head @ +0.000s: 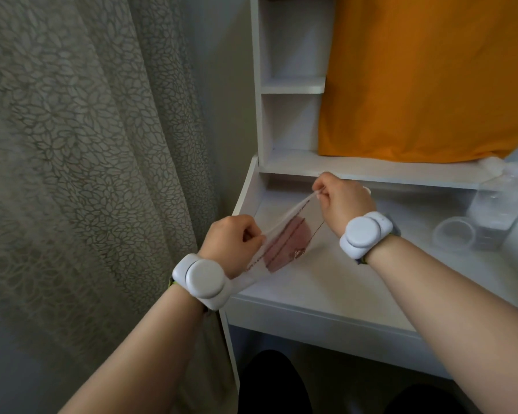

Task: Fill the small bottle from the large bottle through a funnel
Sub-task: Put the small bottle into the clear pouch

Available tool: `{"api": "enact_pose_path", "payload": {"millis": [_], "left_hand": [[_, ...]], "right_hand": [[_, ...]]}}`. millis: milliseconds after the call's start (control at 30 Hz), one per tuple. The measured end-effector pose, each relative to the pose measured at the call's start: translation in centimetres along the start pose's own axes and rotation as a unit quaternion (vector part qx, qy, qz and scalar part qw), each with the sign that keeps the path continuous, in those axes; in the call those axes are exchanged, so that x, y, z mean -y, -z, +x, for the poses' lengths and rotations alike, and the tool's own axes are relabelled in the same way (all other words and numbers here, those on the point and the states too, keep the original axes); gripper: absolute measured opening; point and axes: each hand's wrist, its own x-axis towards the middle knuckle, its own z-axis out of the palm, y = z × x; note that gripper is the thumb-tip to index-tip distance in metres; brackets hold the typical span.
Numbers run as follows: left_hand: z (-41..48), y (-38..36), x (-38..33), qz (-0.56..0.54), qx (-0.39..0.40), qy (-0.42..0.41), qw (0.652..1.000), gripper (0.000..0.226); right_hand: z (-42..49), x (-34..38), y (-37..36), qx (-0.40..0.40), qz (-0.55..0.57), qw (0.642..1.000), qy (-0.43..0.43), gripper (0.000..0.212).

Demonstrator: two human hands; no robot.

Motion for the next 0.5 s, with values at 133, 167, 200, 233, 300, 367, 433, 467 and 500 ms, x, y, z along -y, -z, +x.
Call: {"api": "enact_pose_path", "payload": {"millis": [133, 167, 200, 233, 300, 367, 433, 467, 500], "left_hand": [[-0.3, 0.0, 1.0, 0.004, 0.018, 0.014, 1.0, 0.025], [-0.2, 0.0, 1.2, -0.001, 0.028, 0.018, 0.999, 0.026], [-0.1, -0.1, 1.2, -0.011, 0.039, 0.024, 0.999, 0.026], [0.0, -0.3, 1.1, -0.026, 0.048, 0.028, 0.998, 0.027], [0.3, -0.7, 0.8, -0.051, 0.05, 0.03, 0.997, 0.026], [0.5, -1.4, 0.4, -0.06, 0.03, 0.029, 0.997, 0.022], [0.7, -2.0, 0.0, -0.075, -0.008, 0.034, 0.997, 0.022], [0.9, -2.3, -0.1, -0.085, -0.025, 0.04, 0.995, 0.024], [1.1, -2.6, -0.2, -0.095, -0.038, 0.048, 0.994, 0.026]], "right_hand": [[0.4, -0.5, 0.2, -0.021, 0.039, 0.999, -0.021, 0.016], [0.3, -0.5, 0.2, -0.022, 0.051, 0.998, -0.021, 0.016], [0.2, -0.4, 0.2, -0.02, 0.063, 0.998, -0.021, 0.016], [0.0, -0.4, 0.2, -0.015, 0.079, 0.997, -0.019, 0.017], [-0.5, -0.1, 0.2, 0.01, 0.12, 0.993, -0.01, 0.022], [-1.1, 0.0, 0.2, 0.034, 0.145, 0.989, -0.007, 0.035], [-1.7, -0.4, 0.4, -0.015, 0.122, 0.992, -0.006, 0.041], [-1.9, -0.8, 0.6, -0.065, 0.096, 0.993, -0.006, 0.04], [-2.1, -1.4, 0.9, -0.114, 0.072, 0.991, -0.01, 0.039]]}}
